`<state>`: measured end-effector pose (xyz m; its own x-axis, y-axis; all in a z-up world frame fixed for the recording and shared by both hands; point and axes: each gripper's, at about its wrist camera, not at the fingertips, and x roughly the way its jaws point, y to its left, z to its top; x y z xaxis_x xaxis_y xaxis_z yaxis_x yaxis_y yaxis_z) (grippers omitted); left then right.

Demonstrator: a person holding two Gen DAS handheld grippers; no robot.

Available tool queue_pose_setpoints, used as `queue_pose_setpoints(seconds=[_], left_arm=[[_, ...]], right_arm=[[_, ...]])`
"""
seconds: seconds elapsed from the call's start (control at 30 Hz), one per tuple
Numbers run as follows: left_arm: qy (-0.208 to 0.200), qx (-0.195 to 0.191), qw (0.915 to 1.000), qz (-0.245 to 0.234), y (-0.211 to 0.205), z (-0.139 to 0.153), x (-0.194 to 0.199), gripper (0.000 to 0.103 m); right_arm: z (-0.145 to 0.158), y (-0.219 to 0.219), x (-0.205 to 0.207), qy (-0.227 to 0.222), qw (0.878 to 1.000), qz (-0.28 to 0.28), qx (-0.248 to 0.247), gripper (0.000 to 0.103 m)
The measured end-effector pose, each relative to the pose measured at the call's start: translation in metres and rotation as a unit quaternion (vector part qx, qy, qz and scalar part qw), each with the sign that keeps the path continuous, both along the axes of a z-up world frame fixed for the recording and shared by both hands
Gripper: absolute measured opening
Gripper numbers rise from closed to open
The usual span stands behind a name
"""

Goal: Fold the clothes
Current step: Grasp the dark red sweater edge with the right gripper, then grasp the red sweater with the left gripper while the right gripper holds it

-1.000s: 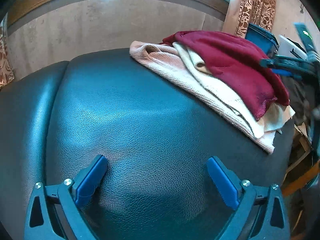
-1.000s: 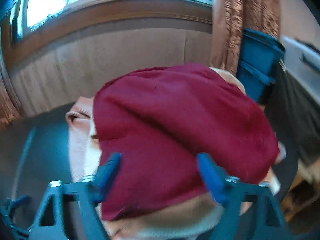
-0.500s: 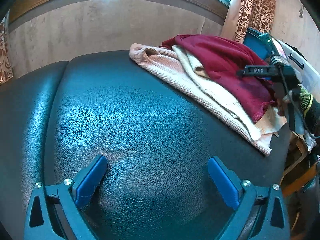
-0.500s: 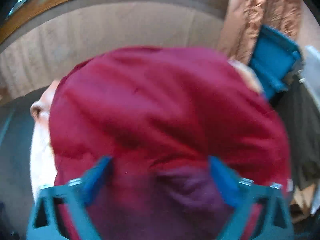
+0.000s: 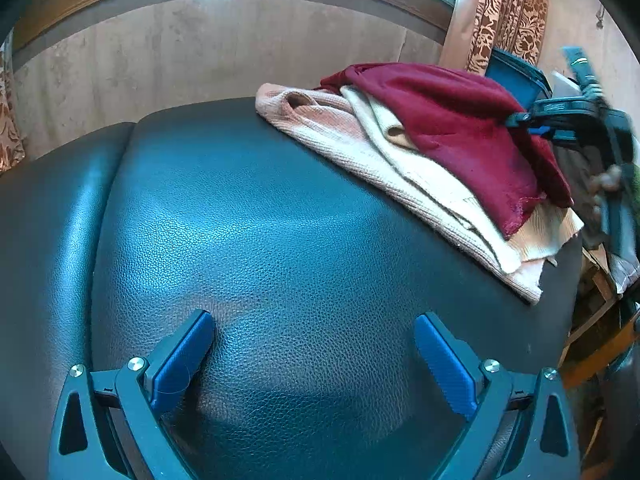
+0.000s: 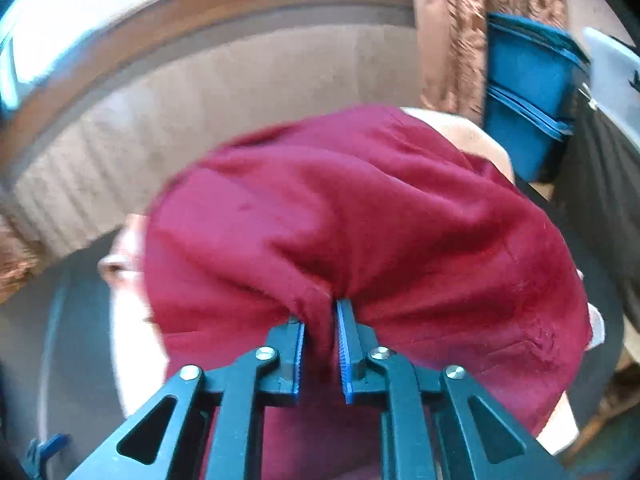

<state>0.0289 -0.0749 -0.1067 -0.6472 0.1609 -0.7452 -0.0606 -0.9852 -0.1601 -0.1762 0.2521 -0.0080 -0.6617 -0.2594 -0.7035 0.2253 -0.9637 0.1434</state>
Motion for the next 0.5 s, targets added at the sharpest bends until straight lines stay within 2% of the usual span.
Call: queue_pose_setpoints(seconds=[0.03, 0.07, 0.1, 0.2, 0.33, 0.4, 0.5], left_arm=[[-0.003, 0.002, 1.0000, 0.002, -0.001, 0.003, -0.002, 0.096], [-0.007, 0.005, 1.0000, 0.002, -0.003, 0.005, -0.005, 0.087], [-0.011, 0.015, 0.9998, 0.000, -0.004, 0.008, -0.010, 0.084], [-0.013, 0.054, 0.9984, 0.002, -0.011, 0.026, -0.035, 0.083], [-0.010, 0.110, 0.9939, 0.009, -0.019, 0.054, -0.073, 0.083], [-0.007, 0.133, 0.9910, 0.011, -0.023, 0.069, -0.093, 0.082], [0.011, 0.114, 0.9934, -0.010, -0.008, 0.093, -0.129, 0.077]], right_arm=[[0.001, -0.005, 0.010, 0.004, 1.000, 0.014, -0.010, 0.015], [0.001, -0.009, 0.021, 0.006, 0.999, 0.026, -0.020, 0.015], [-0.002, -0.012, 0.034, 0.007, 0.999, 0.038, -0.028, 0.015], [-0.025, -0.012, 0.055, 0.004, 0.999, 0.033, -0.039, 0.015], [-0.068, -0.004, 0.058, -0.048, 0.994, -0.002, -0.097, 0.020], [-0.076, -0.003, 0.063, -0.039, 0.992, -0.014, -0.120, 0.021], [-0.081, -0.004, 0.068, -0.018, 0.988, -0.016, -0.152, 0.042]])
